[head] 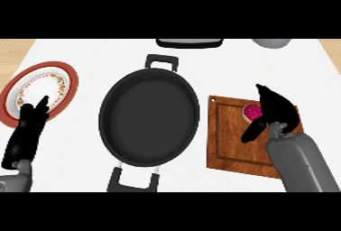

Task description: Pick the cupcake from the cutting board and place it in the pot

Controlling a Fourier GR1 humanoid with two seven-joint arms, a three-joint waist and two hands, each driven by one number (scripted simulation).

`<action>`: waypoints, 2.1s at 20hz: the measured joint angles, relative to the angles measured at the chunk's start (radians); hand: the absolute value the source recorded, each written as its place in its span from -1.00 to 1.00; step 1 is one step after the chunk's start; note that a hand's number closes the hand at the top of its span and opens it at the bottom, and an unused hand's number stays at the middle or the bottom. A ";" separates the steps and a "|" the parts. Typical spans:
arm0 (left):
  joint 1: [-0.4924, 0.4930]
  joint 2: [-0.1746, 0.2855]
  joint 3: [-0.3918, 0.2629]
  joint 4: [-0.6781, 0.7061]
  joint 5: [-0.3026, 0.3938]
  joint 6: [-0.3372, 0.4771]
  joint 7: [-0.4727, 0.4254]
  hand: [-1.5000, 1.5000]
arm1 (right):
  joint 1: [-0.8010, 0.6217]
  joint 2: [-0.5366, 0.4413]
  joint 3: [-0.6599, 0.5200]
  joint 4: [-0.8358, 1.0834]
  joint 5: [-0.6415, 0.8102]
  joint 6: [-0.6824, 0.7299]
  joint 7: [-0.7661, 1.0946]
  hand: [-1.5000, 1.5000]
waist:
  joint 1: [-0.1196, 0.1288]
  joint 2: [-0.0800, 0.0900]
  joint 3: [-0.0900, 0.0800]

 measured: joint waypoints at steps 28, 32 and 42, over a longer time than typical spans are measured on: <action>-0.026 -0.054 0.066 -0.002 -0.057 -0.058 0.014 0.00 | 0.003 -0.045 0.020 0.048 0.223 -0.157 -0.237 1.00 | -0.006 -0.001 0.000; -0.018 -0.058 0.070 -0.002 -0.064 -0.049 0.016 0.00 | 0.151 -0.134 0.060 -0.116 0.184 -0.109 -0.382 1.00 | -0.021 -0.005 0.000; 0.012 -0.056 0.082 -0.021 -0.061 -0.059 0.006 0.00 | 0.366 -0.237 -0.015 -0.611 0.100 -0.147 -0.509 1.00 | -0.027 -0.008 0.000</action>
